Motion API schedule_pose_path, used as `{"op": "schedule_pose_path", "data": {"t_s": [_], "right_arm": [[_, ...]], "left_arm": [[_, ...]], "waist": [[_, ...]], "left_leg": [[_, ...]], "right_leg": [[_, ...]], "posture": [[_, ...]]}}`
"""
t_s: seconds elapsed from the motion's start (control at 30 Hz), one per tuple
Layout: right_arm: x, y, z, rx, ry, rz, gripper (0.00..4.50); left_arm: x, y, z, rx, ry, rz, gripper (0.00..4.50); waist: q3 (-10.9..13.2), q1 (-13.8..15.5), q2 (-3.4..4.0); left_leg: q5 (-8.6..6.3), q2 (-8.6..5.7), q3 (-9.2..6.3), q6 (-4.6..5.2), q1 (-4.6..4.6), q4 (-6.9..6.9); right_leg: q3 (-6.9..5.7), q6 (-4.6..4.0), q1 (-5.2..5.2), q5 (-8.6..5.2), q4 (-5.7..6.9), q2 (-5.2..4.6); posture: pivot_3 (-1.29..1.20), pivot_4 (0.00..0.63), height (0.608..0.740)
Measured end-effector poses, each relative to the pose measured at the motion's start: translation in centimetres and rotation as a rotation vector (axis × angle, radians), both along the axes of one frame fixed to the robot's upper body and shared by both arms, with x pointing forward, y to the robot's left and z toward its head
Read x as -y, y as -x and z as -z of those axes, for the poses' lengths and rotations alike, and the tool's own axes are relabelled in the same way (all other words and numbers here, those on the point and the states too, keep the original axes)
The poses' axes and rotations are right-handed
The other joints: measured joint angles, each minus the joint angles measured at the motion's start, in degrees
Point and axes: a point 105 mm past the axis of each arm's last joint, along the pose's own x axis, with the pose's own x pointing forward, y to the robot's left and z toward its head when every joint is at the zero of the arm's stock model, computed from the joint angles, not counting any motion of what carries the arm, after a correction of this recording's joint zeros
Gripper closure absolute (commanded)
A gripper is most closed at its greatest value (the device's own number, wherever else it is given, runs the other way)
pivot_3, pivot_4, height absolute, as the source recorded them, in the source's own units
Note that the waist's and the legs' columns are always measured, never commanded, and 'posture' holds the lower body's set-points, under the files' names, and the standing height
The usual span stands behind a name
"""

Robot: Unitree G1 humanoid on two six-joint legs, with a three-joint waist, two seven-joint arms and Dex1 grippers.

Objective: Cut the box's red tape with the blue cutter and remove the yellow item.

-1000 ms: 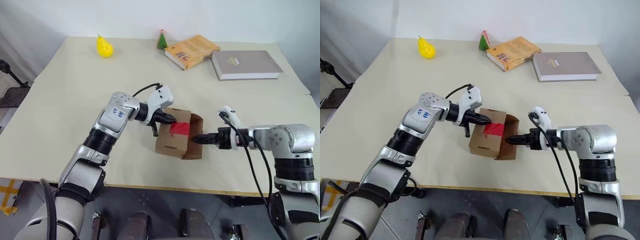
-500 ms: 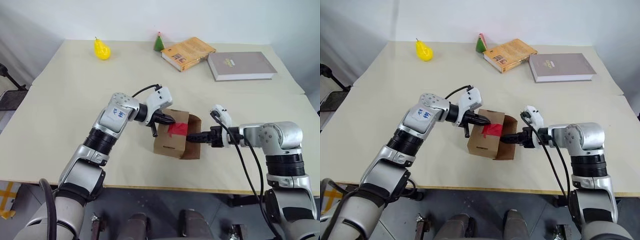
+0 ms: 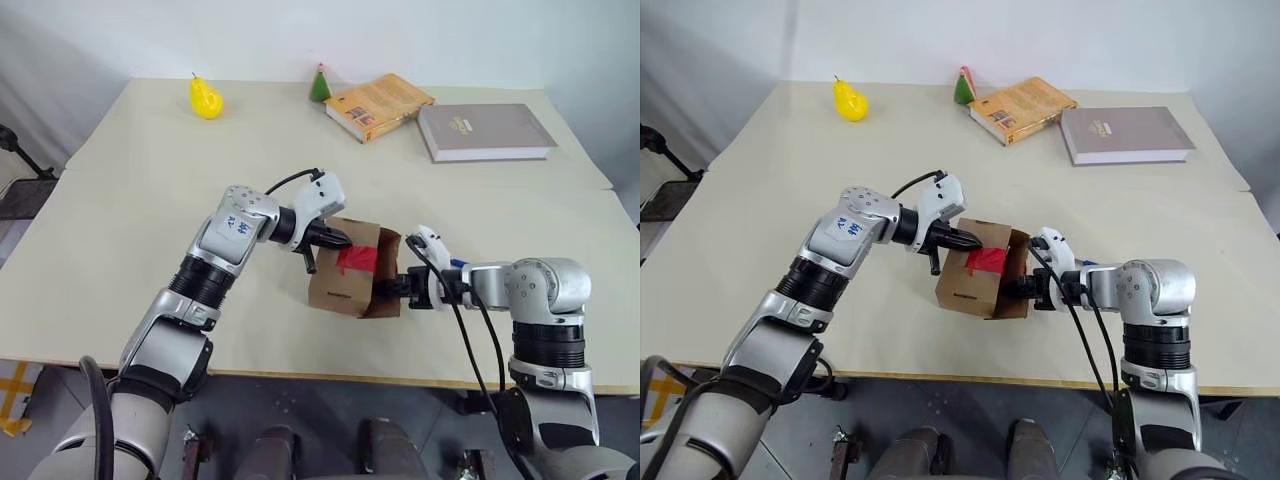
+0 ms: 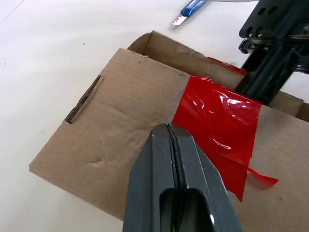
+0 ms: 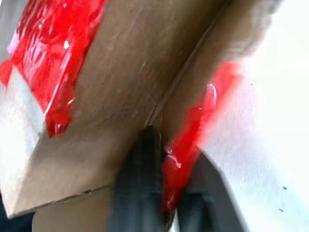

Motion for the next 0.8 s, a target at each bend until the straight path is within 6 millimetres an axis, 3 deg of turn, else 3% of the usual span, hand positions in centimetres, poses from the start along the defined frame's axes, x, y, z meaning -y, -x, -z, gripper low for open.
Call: {"op": "schedule_pose_path", "data": {"t_s": [0.27,0.53,0.8], "right_arm": [[0.1,-0.5,-0.8,0.034,0.043,0.036,4.48],[1.7,-1.7,-4.9,0.173,0.173,0.104,4.48],[1.9,-1.7,-8.9,0.295,0.312,0.106,4.48]], "left_arm": [[-0.2,-0.1,-0.3,0.004,0.015,-0.01,4.5],[0.1,-0.3,-1.3,0.024,0.087,-0.011,4.5],[0.1,-1.1,-2.2,0.044,0.19,-0.06,4.5]], "waist": [[0.1,0.0,0.09],[0.1,0.1,0.14],[0.1,0.1,0.15]], "left_leg": [[0.0,-0.01,0.01,0.0,-0.07,0.01],[0.02,-0.07,0.03,0.01,-0.52,-0.18],[0.05,-0.1,-0.03,0.07,-0.94,-0.03]], "right_leg": [[0.03,0.0,-0.09,0.0,0.0,-0.03],[-0.05,0.0,-0.72,0.0,0.04,-0.08],[-0.22,0.01,-0.96,0.0,-0.04,-0.11]], "posture": [[0.0,0.15,0.74],[0.0,0.15,0.74],[0.0,0.15,0.74]]}}
